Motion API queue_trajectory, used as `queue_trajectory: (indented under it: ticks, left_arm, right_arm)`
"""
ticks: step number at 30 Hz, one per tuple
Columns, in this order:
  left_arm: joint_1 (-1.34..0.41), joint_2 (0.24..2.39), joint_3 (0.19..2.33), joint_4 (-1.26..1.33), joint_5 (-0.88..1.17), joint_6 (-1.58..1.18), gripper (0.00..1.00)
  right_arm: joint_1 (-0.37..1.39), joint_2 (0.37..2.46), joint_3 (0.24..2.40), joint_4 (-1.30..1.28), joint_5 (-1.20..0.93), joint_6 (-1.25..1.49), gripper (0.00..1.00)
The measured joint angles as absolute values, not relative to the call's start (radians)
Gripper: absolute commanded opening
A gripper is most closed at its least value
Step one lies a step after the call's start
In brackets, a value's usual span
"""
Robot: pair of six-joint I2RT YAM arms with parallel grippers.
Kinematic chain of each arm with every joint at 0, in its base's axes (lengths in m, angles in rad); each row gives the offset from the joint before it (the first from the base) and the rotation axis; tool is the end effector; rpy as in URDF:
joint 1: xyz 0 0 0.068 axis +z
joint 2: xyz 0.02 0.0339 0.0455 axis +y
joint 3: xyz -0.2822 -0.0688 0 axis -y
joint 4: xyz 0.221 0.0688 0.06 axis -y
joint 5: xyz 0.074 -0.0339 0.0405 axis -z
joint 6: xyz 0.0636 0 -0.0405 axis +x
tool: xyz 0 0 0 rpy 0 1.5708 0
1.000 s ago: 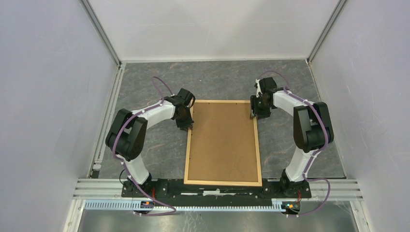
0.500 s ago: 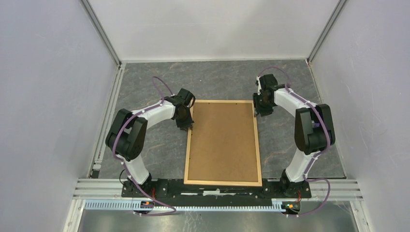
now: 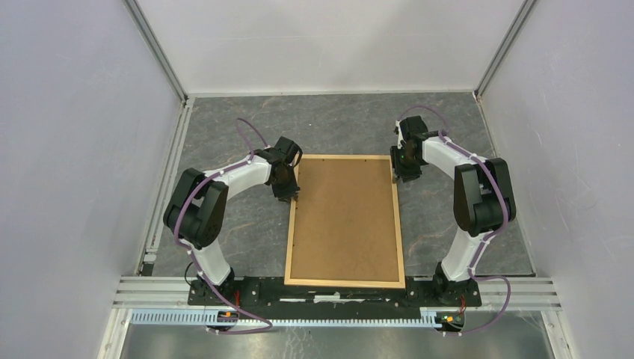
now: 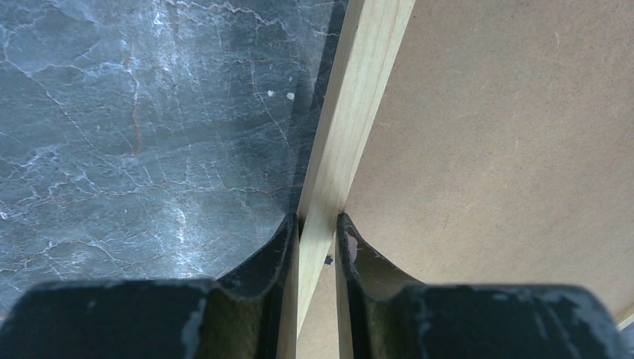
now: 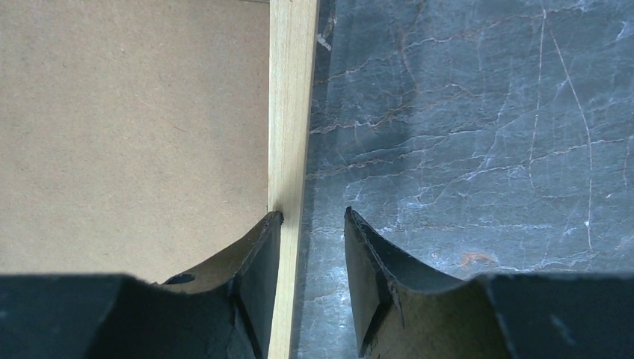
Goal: Put the photo into the frame
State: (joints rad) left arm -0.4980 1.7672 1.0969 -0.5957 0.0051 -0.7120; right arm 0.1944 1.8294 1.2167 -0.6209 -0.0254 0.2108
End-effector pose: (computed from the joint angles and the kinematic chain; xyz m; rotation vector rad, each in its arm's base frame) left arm 0.2870 -0.1564 0.1687 -0.3067 2.8662 -0.2579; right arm 0.3460 0.0698 0.1785 0.0170 2.8134 0.1314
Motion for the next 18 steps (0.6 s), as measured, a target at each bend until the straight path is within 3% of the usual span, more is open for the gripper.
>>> queue_trajectory:
  ticks: [18]
  left_arm:
    - [-0.500, 1.769, 1.098, -0.598, 0.002, -0.710, 0.02]
  right_arm:
    - [0.194, 1.830, 1.217, -0.614, -0.041, 0.207, 0.44]
